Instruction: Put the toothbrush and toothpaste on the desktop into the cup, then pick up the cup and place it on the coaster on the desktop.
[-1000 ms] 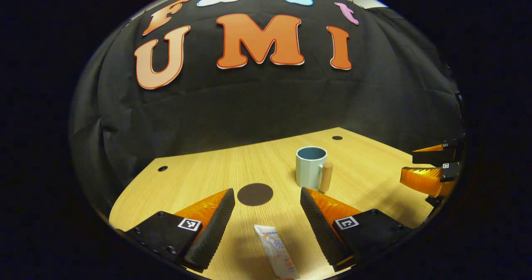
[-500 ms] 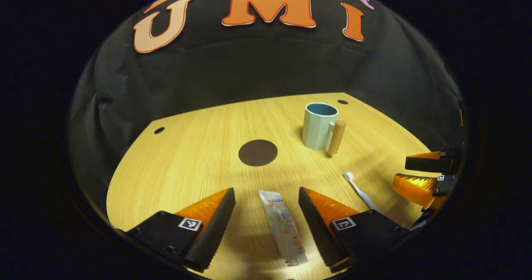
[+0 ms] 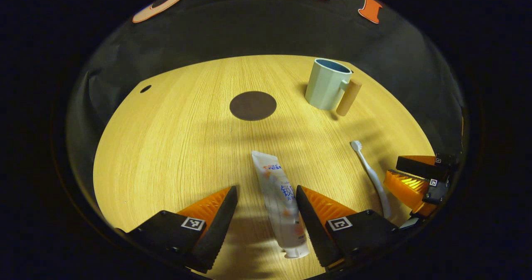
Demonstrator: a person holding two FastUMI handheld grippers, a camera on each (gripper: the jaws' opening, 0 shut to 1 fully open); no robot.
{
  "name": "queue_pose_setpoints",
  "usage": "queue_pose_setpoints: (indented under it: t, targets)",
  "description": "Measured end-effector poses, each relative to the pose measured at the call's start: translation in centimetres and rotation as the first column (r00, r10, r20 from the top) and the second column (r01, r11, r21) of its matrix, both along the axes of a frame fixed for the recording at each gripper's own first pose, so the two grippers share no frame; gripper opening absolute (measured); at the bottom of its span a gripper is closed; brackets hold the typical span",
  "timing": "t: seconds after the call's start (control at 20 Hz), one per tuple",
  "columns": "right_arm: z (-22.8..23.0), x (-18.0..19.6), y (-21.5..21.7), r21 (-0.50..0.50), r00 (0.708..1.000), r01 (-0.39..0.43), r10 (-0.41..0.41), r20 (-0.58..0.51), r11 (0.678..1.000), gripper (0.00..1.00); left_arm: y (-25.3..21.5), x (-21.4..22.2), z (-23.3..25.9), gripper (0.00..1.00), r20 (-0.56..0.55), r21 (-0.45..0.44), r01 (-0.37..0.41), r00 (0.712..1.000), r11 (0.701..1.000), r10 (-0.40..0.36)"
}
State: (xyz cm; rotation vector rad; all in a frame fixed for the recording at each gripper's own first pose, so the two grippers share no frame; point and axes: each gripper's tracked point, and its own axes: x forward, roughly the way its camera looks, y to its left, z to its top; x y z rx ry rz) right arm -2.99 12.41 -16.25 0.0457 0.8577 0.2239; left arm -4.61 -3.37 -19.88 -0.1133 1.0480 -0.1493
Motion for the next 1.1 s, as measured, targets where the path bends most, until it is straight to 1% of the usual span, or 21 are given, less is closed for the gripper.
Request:
queue_pose_setpoints:
  t: [0.15,0.2,0.25,0.3,0.35,0.4,0.45,0.5,0.55,0.6,0.65,0.7,0.75,0.8,0.85,0.95,1.0,1.05,1.1]
  targets:
    - [-0.8,0.0,0.2,-0.012,0.999,-0.002,0.001,-0.037,1.0,0.47,0.0,0.0,-0.4,0.91,-0.043,0.026,-0.006,0.999,1.0,0.007]
    - [-0.9,0.0,0.2,-0.014,0.999,-0.001,0.001,-0.048,1.0,0.46,0.3,-0.2,-0.3,0.88,-0.047,0.034,-0.007,0.999,0.999,0.009]
    - [-1.0,0.0,0.3,-0.018,0.998,0.0,-0.001,-0.056,1.0,0.43,0.4,-0.2,-0.4,0.82,-0.059,0.046,-0.006,0.998,0.999,0.009]
    - [-1.2,0.0,0.3,-0.023,0.998,0.003,-0.004,-0.066,1.0,0.38,0.2,-0.2,-0.3,0.81,-0.062,0.046,-0.001,0.998,0.999,0.004]
    - [-1.5,0.1,0.2,-0.029,0.997,0.007,-0.01,-0.075,1.0,0.39,0.0,-0.3,0.3,0.79,-0.067,0.045,0.0,0.998,0.999,0.003]
    - [-1.9,0.1,0.1,-0.037,0.996,0.013,-0.016,-0.089,0.999,0.36,-0.1,-0.3,-0.1,0.68,-0.073,0.045,0.004,0.997,0.999,-0.001]
    - [-2.2,0.1,0.0,-0.044,0.994,0.021,-0.025,-0.104,0.999,0.31,-0.1,-0.1,-0.1,0.56,-0.069,0.045,0.003,0.998,0.999,0.0]
    - [-2.3,-0.1,0.0,-0.045,0.992,0.026,-0.032,-0.121,0.999,0.29,0.0,-0.1,-0.3,0.51,-0.07,0.05,0.003,0.998,0.999,0.001]
    - [-2.2,0.1,0.3,-0.046,0.994,0.026,-0.03,-0.109,0.999,0.25,0.0,0.0,-0.3,0.46,-0.069,0.045,-0.002,0.998,0.999,0.005]
    - [-2.3,-0.2,0.2,-0.055,0.993,0.008,-0.015,-0.119,0.998,0.24,-0.1,0.2,-0.2,0.39,-0.06,0.038,-0.001,0.998,0.999,0.003]
    - [-2.3,0.0,0.2,-0.059,0.993,0.002,-0.009,-0.114,0.998,0.24,-0.1,0.2,-0.1,0.29,-0.055,0.027,0.004,0.998,1.0,-0.002]
    - [-2.3,-0.1,0.5,-0.055,0.993,-0.004,-0.003,-0.116,0.998,0.23,-0.3,0.5,-0.1,0.27,-0.042,0.013,0.005,0.999,1.0,-0.005]
    - [-2.3,0.0,0.7,-0.053,0.994,-0.006,0.0,-0.113,0.999,0.17,-0.4,0.6,-0.2,0.22,-0.036,-0.003,0.007,0.999,1.0,-0.007]
    - [-2.3,0.1,0.8,-0.051,0.994,-0.005,0.0,-0.109,0.999,0.14,-0.5,0.6,0.0,0.2,-0.029,-0.015,0.009,1.0,1.0,-0.01]
    - [-2.2,0.1,0.9,-0.043,0.994,-0.002,-0.003,-0.111,0.999,0.08,-0.5,0.6,0.0,0.2,-0.024,-0.025,0.007,1.0,1.0,-0.007]
    - [-2.2,0.1,1.2,-0.027,0.993,-0.002,-0.001,-0.114,1.0,0.05,-0.3,0.5,0.1,0.2,-0.016,-0.038,-0.005,1.0,0.999,0.004]
    - [-2.1,0.2,1.3,-0.024,0.994,-0.005,0.002,-0.106,1.0,0.05,-0.5,0.6,-0.1,0.15,-0.016,-0.049,-0.002,1.0,0.999,0.002]
    - [-1.9,0.4,1.3,-0.021,0.995,-0.009,0.007,-0.096,1.0,0.05,-0.7,0.5,0.1,0.16,-0.013,-0.064,-0.002,1.0,0.998,0.001]
    - [-1.6,0.6,1.4,-0.016,0.996,-0.012,0.011,-0.084,1.0,0.05,-0.9,0.6,0.3,0.14,-0.007,-0.08,-0.001,1.0,0.997,0.0]
